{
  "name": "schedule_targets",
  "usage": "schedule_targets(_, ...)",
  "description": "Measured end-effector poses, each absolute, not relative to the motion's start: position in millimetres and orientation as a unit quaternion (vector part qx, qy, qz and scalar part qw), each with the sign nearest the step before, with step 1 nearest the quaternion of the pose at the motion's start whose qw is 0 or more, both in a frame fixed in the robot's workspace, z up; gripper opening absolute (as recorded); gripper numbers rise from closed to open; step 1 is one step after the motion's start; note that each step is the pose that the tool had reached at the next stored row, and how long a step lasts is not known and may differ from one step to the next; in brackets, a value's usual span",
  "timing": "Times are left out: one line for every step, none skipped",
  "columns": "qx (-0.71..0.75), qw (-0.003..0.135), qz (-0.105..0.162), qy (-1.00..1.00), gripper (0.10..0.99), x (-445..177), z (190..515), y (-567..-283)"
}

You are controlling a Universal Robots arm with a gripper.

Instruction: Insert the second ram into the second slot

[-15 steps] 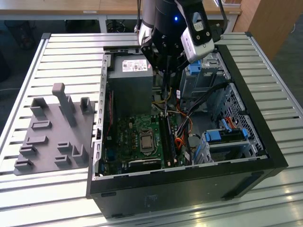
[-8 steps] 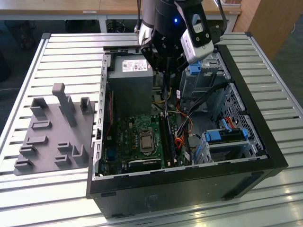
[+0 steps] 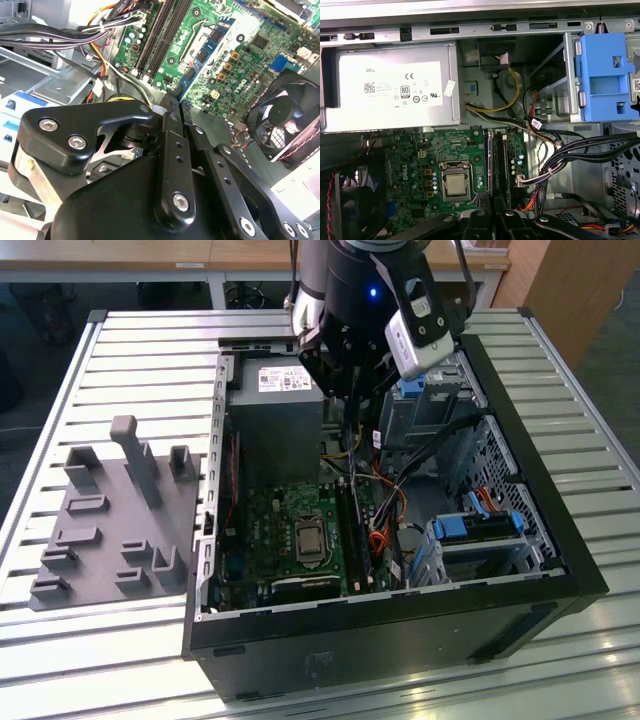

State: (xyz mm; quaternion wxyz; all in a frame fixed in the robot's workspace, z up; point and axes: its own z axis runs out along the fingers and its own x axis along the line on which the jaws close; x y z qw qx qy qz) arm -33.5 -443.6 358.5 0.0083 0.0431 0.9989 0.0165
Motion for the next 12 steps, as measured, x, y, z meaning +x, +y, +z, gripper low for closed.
schedule_targets(0.043,0.008,0.017,0.999,0.137,-33.5,358.2,-443.6)
schedule_targets(0.043,0.008,0.017,0.999,0.137,-33.5,357.8,-443.7)
schedule_targets(0.043,0.008,0.017,0.999,0.137,-33.5,357.4,-443.9)
schedule_targets(0.043,0.008,0.017,0.999,0.137,-33.5,357.1,-444.2)
schedule_targets(0.043,0.008,0.016,0.999,0.137,-33.5,357.0,-444.5)
schedule_targets(0.043,0.008,0.017,0.999,0.137,-33.4,356.7,-445.0)
schedule_targets(0.043,0.008,0.017,0.999,0.137,-33.5,356.5,-445.6)
schedule_targets(0.043,0.008,0.017,0.999,0.137,-33.5,356.4,-446.2)
schedule_targets(0.043,0.008,0.017,0.999,0.137,-33.5,356.2,-446.9)
schedule_targets(0.043,0.008,0.017,0.999,0.137,-33.4,356.1,-447.8)
schedule_targets(0.043,0.008,0.017,0.999,0.137,-33.5,356.1,-448.6)
schedule_targets(0.043,0.008,0.017,0.999,0.137,-33.5,356.1,-449.2)
